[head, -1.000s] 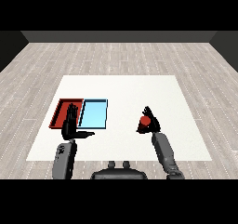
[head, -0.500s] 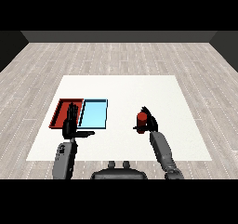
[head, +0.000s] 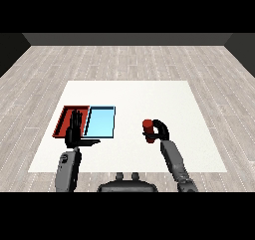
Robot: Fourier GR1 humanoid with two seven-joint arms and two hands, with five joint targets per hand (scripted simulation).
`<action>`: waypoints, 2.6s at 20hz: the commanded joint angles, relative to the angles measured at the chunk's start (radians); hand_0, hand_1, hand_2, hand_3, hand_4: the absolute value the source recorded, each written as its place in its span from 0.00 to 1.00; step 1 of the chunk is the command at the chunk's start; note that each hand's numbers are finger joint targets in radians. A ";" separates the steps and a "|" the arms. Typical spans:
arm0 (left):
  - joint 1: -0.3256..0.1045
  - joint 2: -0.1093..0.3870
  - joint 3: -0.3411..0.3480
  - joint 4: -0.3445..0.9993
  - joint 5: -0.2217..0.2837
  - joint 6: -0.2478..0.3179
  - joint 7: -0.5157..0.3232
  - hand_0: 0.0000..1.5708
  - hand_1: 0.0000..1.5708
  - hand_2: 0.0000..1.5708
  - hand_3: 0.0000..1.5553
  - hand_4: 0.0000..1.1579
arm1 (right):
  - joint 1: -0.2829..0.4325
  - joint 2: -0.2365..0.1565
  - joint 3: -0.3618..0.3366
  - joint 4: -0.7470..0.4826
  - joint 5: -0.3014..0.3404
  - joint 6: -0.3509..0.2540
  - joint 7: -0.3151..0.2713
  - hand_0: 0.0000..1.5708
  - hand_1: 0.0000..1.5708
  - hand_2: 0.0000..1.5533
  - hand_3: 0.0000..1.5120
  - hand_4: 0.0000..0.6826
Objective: Pick the red can and put it in the red box
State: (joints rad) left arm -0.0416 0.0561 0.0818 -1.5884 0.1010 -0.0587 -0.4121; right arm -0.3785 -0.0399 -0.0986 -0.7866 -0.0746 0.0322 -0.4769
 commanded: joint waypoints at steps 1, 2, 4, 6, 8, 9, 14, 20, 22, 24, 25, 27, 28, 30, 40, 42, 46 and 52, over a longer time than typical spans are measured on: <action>0.058 0.000 -0.023 -0.063 -0.020 -0.001 0.013 0.00 0.00 0.00 0.00 0.00 | 0.003 0.038 0.050 -0.064 0.014 -0.069 0.041 0.94 0.94 0.93 0.92 0.88; 0.002 -0.041 -0.051 0.017 -0.059 0.041 -0.027 0.00 0.00 0.00 0.00 0.00 | 0.011 -0.005 0.028 -0.060 0.021 -0.030 0.051 0.94 0.94 0.93 0.92 0.87; -0.044 -0.006 -0.006 0.057 0.008 -0.013 -0.006 0.00 0.00 0.00 0.00 0.00 | -0.017 -0.005 0.024 -0.085 0.014 -0.035 0.064 0.92 0.92 0.92 0.91 0.88; -0.094 -0.027 -0.026 0.145 -0.030 0.008 -0.040 0.00 0.00 0.00 0.00 0.00 | 0.008 0.004 0.057 -0.168 0.031 -0.041 0.085 0.92 0.92 0.93 0.91 0.89; 0.037 -0.031 -0.062 -0.080 -0.022 0.010 0.034 0.00 0.00 0.00 0.00 0.00 | -0.013 -0.011 0.056 -0.105 0.052 -0.019 -0.001 0.91 0.91 0.92 0.90 0.91; 0.040 -0.022 -0.049 0.011 -0.021 -0.021 -0.042 0.00 0.00 0.00 0.00 0.00 | 0.068 -0.043 0.060 -0.294 0.014 0.009 0.105 0.91 0.91 0.92 0.90 0.92; 0.018 -0.055 -0.115 -0.037 -0.056 0.041 0.033 0.00 0.00 0.00 0.00 0.00 | 0.164 -0.015 0.110 -0.531 0.037 -0.045 0.162 0.91 0.91 0.92 0.91 0.91; 0.014 -0.051 -0.151 -0.059 -0.063 0.028 0.107 0.00 0.00 0.00 0.00 0.00 | 0.219 -0.055 0.096 -0.706 -0.012 0.018 0.219 0.93 0.93 0.92 0.92 0.96; 0.004 -0.056 -0.181 -0.041 -0.070 0.045 0.111 0.00 0.00 0.00 0.00 0.00 | 0.251 -0.054 0.106 -0.809 -0.016 0.007 0.268 0.92 0.92 0.92 0.92 0.95; 0.001 -0.056 -0.190 -0.041 -0.070 0.056 0.113 0.00 0.00 0.00 0.00 0.00 | 0.162 0.036 0.164 -0.718 0.050 -0.087 0.258 0.92 0.92 0.92 0.92 0.96; 0.000 -0.056 -0.194 -0.040 -0.071 0.060 0.113 0.00 0.00 0.00 0.00 0.00 | 0.138 0.037 0.238 -0.699 0.043 -0.167 0.257 0.92 0.92 0.92 0.92 0.96; 0.021 -0.056 -0.212 -0.030 -0.060 0.056 0.088 0.00 0.00 0.00 0.00 0.00 | 0.079 0.038 0.369 -0.648 0.026 -0.316 0.256 0.92 0.92 0.92 0.92 0.96; 0.026 -0.053 -0.202 -0.027 -0.074 0.041 0.101 0.00 0.00 0.00 0.00 0.00 | 0.034 0.038 0.410 -0.591 0.028 -0.366 0.257 0.92 0.92 0.92 0.92 0.96; -0.044 -0.056 -0.315 0.046 -0.071 0.164 0.100 0.00 0.00 0.00 0.00 0.00 | -0.022 0.039 0.440 -0.589 -0.025 -0.441 0.266 0.92 0.92 0.92 0.92 0.96; -0.129 -0.056 -0.369 0.176 0.004 0.192 0.123 0.00 0.00 0.00 0.00 0.00 | -0.032 0.040 0.503 -0.571 -0.116 -0.499 0.235 0.93 0.93 0.93 0.92 0.97; -0.104 -0.056 -0.451 0.184 0.036 0.247 0.111 0.00 0.00 0.00 0.00 0.00 | 0.002 0.040 0.551 -0.495 -0.145 -0.496 0.124 0.93 0.93 0.93 0.92 0.94; -0.159 -0.056 -0.505 0.230 0.071 0.288 0.112 0.00 0.00 0.00 0.00 0.00 | -0.063 0.040 0.544 -0.473 -0.136 -0.531 0.153 0.93 0.93 0.93 0.91 0.93; -0.224 -0.056 -0.431 0.374 0.120 0.222 0.020 0.00 0.00 0.00 0.00 0.00 | -0.030 0.040 0.529 -0.573 -0.105 -0.483 0.215 0.92 0.92 0.92 0.92 0.93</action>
State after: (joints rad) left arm -0.2411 0.0001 -0.3851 -1.3063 0.1931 0.2102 -0.3183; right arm -0.4305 -0.0011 0.4551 -1.3294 -0.2006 -0.4990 -0.2765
